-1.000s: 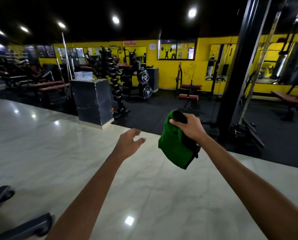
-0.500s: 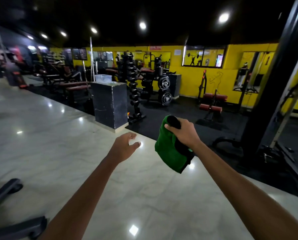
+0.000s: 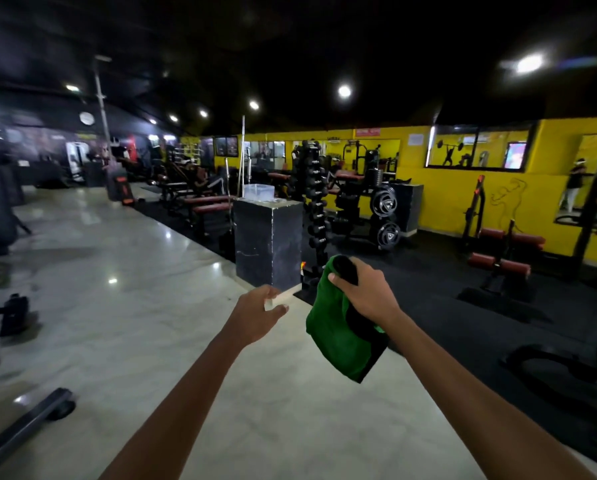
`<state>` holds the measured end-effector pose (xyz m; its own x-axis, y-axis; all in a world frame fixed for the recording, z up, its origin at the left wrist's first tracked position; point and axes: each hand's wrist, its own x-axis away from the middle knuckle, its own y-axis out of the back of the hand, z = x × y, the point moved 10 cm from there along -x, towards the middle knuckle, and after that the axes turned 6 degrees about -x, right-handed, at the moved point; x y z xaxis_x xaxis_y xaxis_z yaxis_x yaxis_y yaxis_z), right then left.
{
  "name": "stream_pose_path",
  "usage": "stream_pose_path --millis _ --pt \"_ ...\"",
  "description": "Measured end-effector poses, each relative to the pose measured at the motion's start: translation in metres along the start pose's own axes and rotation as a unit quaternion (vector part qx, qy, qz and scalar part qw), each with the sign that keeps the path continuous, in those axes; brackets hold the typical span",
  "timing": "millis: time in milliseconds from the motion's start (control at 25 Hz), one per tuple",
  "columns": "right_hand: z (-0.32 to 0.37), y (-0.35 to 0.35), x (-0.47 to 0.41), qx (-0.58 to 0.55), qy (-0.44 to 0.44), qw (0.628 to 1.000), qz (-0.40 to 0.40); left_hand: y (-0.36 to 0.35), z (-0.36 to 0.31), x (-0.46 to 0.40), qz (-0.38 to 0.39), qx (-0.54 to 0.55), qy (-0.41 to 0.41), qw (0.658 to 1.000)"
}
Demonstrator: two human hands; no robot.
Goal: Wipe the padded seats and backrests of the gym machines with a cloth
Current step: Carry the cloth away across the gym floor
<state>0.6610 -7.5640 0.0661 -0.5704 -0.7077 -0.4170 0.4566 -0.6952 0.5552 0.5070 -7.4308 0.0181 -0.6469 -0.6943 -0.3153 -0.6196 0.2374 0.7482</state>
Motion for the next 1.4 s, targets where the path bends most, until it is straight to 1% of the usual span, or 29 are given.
stream_pose_path --millis 160,240,360,520,680,760,840,920,1040,1120,1200,1320,1400 --pt "-0.032 -0.015 -0.094 0.021 -0.007 1.000 0.016 -0.010 0.020 -0.092 0.001 -0.007 0.010 1.000" --pt "-0.046 -0.019 -0.144 0.020 -0.004 1.000 0.014 -0.010 0.026 -0.142 -0.006 -0.010 0.006 1.000" --pt "-0.070 -0.030 -0.203 0.020 -0.006 1.000 0.014 -0.025 0.037 -0.197 0.006 -0.024 0.006 1.000" --pt "-0.103 -0.059 -0.289 0.006 -0.011 1.000 0.019 -0.046 0.064 -0.280 0.009 -0.057 0.001 0.998" --pt "-0.131 -0.091 -0.392 0.000 0.028 1.000 0.006 -0.061 0.101 -0.389 -0.014 -0.059 0.016 0.998" --pt "-0.141 -0.101 -0.443 0.009 0.038 0.999 -0.001 -0.065 0.115 -0.437 -0.019 -0.059 0.034 0.998" --pt "-0.152 -0.116 -0.504 0.028 0.069 0.997 -0.013 -0.066 0.129 -0.493 -0.037 -0.065 0.038 0.996" --pt "-0.154 -0.137 -0.569 0.042 0.100 0.994 -0.008 -0.062 0.140 -0.551 -0.055 -0.059 0.040 0.996" --pt "-0.165 -0.176 -0.644 0.031 0.099 0.995 -0.006 -0.065 0.174 -0.620 -0.055 -0.059 0.061 0.995" --pt "-0.175 -0.209 -0.694 0.037 0.101 0.994 0.016 -0.066 0.198 -0.668 -0.065 -0.056 0.062 0.994" --pt "-0.188 -0.240 -0.753 0.022 0.092 0.995 0.024 -0.066 0.222 -0.721 -0.068 -0.059 0.059 0.994" --pt "-0.212 -0.283 -0.844 -0.005 0.054 0.998 0.016 -0.061 0.264 -0.801 -0.078 -0.052 0.051 0.994" --pt "-0.217 -0.304 -0.899 0.005 0.051 0.999 0.010 -0.050 0.293 -0.852 -0.082 -0.052 0.064 0.993"
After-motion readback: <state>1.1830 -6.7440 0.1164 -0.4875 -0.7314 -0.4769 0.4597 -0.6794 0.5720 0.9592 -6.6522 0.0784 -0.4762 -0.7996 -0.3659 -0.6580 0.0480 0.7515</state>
